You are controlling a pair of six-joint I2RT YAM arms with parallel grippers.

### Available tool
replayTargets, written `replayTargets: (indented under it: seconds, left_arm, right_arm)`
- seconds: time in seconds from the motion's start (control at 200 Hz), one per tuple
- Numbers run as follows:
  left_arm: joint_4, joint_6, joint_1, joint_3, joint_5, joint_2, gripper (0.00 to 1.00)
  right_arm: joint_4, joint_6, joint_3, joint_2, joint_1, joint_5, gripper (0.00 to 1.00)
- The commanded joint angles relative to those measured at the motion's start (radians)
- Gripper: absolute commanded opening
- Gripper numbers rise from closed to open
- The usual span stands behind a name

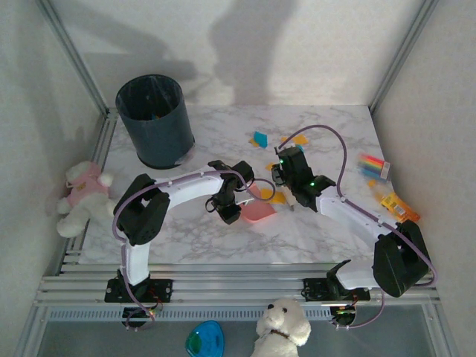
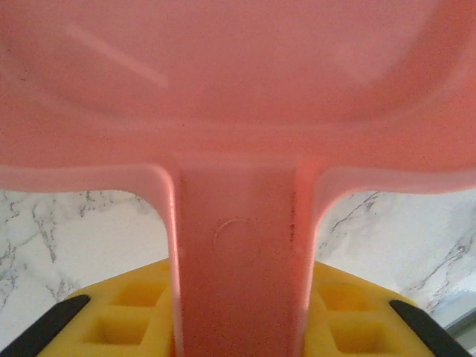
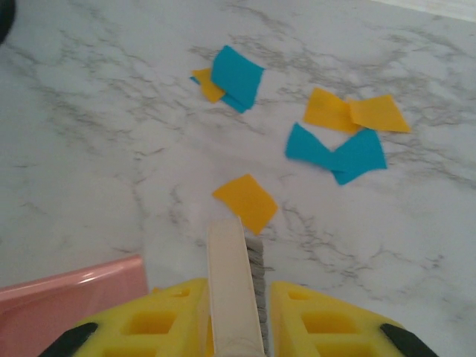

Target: Sweep away the paper scraps from the table

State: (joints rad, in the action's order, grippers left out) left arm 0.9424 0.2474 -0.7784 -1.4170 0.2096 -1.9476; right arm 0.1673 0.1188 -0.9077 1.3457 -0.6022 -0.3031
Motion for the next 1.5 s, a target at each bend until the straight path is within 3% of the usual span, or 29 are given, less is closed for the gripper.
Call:
replayTargets:
  seconds: [0.0,0.386,0.766,1.172,1.497]
  left_arm:
    - [0.042,0.008,-0.01,-0.024,-0.011,-0.024,0.0]
    - [0.039,0.001,-0.01,-0.039,-0.023,-0.034,0.0]
    - [0.01,-0.04,0.025,-0.046,-0.064,-0.023,0.0]
    - [-0.006,-0.055,0.053,-0.046,-0.071,-0.017,0.0]
    - [-0.021,-0.062,0.076,-0.055,-0.082,-0.021,0.0]
  right_arm:
    - [-0.001,-0.002,-0.004,-0.004,-0.013,0.115,0.0]
    - [0.004,-0.012,-0.028,-0.067,-0.013,0.182,0.0]
    - [-0.046,-0.024,-0.069,-0.07,0.016,-0.084,0.0]
    - [-0.164,-0.102,-0.233,0.16,0.157,-0.067,0.0]
    - [-0.214,-0.196,-0.366,0.35,0.179,-0.061,0.0]
